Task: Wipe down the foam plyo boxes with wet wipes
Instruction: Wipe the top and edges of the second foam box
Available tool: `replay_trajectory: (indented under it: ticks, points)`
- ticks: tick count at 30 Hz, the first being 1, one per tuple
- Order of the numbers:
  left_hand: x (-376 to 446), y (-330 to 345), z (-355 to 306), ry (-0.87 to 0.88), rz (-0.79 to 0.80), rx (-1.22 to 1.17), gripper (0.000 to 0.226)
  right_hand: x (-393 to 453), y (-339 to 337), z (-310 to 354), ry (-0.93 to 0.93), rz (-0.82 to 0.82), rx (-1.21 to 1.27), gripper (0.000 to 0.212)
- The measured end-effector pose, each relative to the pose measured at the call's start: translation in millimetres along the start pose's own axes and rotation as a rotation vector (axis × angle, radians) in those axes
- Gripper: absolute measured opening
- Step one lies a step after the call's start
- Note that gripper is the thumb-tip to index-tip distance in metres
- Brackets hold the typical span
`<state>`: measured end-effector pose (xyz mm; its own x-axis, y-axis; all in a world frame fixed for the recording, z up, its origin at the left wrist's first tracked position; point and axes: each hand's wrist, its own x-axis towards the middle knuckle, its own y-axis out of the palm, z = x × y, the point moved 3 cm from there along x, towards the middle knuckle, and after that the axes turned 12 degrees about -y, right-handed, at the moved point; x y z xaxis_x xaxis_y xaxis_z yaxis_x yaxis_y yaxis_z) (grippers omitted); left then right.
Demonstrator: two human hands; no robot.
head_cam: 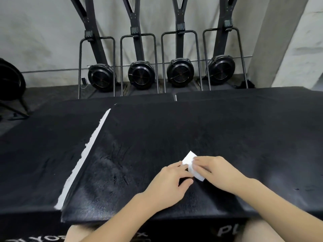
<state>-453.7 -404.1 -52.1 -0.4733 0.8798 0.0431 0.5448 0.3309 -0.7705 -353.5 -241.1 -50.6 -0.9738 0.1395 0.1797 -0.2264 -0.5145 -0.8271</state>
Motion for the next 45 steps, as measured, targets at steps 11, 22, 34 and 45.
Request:
replay_trajectory:
  ticks: [11, 22, 34, 45]
  points:
    - [-62, 14, 8, -0.018, 0.045, 0.652, 0.095, -76, 47, 42, -0.131, 0.291, -0.546, 0.115]
    - [-46, 14, -26, 0.116, -0.269, 0.768, 0.095, -53, 36, 67, -0.239, -0.177, -0.699, 0.051]
    - [-36, -129, -104, 0.217, -0.644, 0.766, 0.058, -1, -76, 162, -0.440, -0.567, -0.750, 0.045]
    - [-124, -122, 10, 0.261, -0.676, 0.699, 0.067, 18, 58, 197, -0.494, -0.462, -0.753, 0.036]
